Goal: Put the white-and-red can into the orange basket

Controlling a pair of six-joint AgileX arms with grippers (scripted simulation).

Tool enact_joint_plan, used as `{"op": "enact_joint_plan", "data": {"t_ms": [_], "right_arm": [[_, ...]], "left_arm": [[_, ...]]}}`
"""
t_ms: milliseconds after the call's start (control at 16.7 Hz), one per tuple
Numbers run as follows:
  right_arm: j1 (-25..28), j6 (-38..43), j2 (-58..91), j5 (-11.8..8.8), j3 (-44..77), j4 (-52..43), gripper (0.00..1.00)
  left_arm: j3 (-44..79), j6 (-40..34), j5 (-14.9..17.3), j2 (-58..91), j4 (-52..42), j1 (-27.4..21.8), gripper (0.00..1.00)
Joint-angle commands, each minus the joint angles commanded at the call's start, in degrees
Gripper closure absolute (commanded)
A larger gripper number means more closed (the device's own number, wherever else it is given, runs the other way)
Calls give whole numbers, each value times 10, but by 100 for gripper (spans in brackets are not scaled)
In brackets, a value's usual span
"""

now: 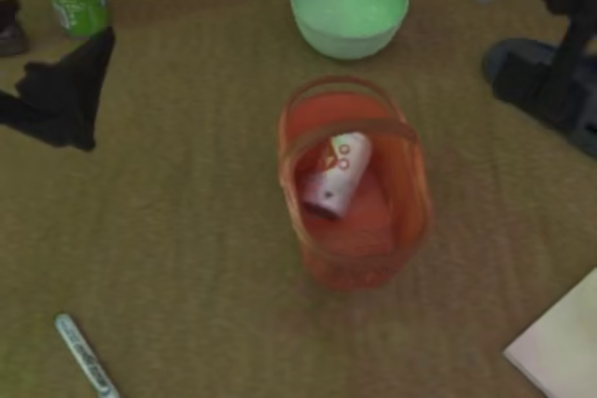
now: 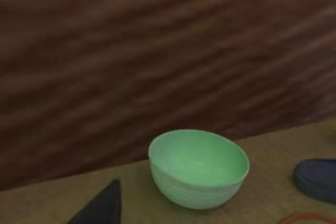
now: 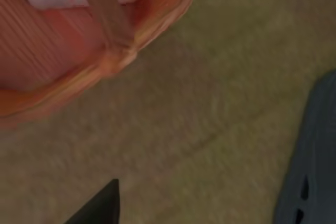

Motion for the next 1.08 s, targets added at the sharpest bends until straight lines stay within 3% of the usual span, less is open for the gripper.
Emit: {"op": "enact_joint_plan", "data": {"t_ms": [300,540,720,1080], "right_arm": [[71,-115,281,3,292,-184,0],[113,-178,428,2,448,-284,0],[130,-202,479,1,504,-322,0],[129,-205,485,1,509,-326,0]], "left_arm": [[-159,19,-148,-299,-118,32,0],[-249,38,-232,-450,-177,47,0],[-284,47,-266,-505,-199,52,0],[-288,49,-270,-511,-201,52,0]]}}
